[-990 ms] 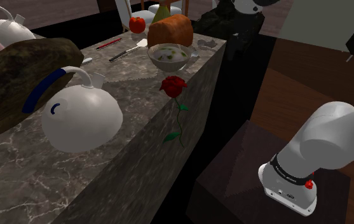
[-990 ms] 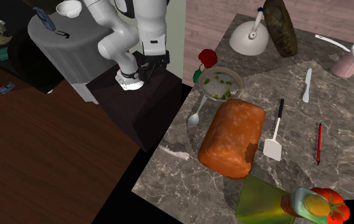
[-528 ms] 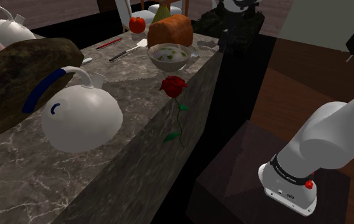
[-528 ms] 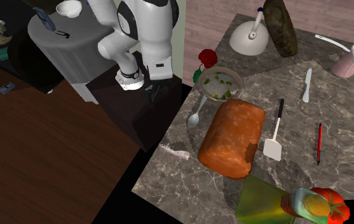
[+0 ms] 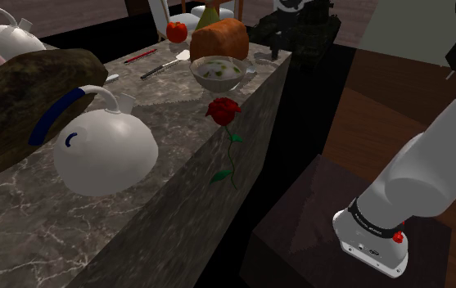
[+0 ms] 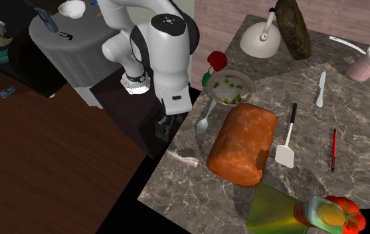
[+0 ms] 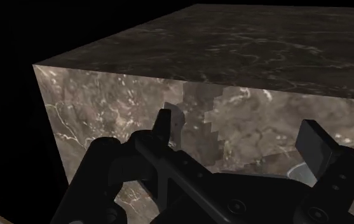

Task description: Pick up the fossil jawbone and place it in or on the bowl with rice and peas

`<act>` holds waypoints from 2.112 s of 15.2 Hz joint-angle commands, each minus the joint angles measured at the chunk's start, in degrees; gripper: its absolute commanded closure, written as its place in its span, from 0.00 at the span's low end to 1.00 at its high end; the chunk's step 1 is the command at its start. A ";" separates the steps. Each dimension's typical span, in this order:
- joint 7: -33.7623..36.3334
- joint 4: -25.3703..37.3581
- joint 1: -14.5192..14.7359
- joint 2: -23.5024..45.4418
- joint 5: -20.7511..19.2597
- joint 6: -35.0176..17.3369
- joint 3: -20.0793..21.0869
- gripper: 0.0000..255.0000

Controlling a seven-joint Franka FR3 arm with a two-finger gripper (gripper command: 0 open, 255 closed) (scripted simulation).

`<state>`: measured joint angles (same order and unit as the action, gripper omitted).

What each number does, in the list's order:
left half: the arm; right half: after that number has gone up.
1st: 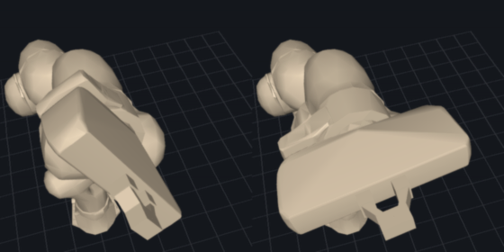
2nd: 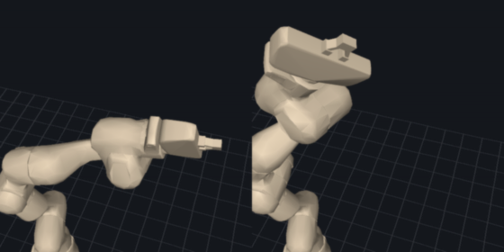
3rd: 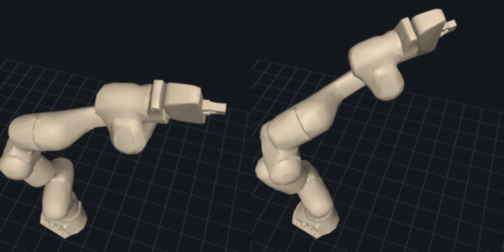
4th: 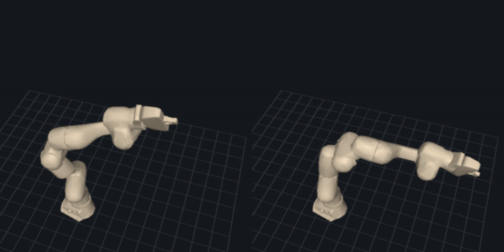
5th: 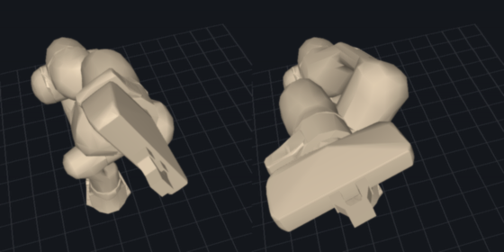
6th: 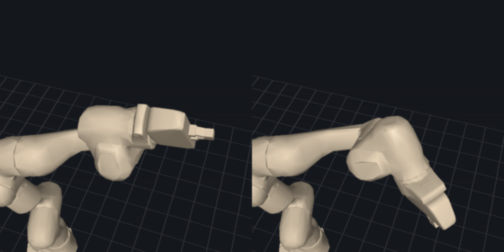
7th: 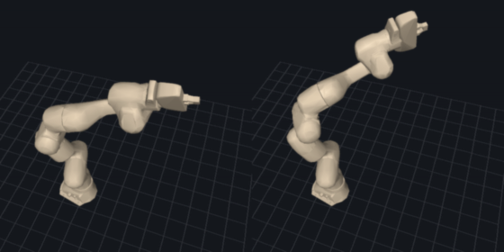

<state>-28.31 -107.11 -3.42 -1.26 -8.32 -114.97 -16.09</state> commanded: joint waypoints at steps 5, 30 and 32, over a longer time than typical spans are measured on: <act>-6.97 15.17 -2.10 13.05 4.30 -0.01 -1.08 0.00; -7.42 12.52 -2.77 15.34 4.98 -4.96 -1.07 1.00; -7.48 13.15 -2.78 15.24 4.98 -4.23 -1.08 1.00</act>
<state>-35.79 -94.24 -6.21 14.05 -3.33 -119.56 -17.16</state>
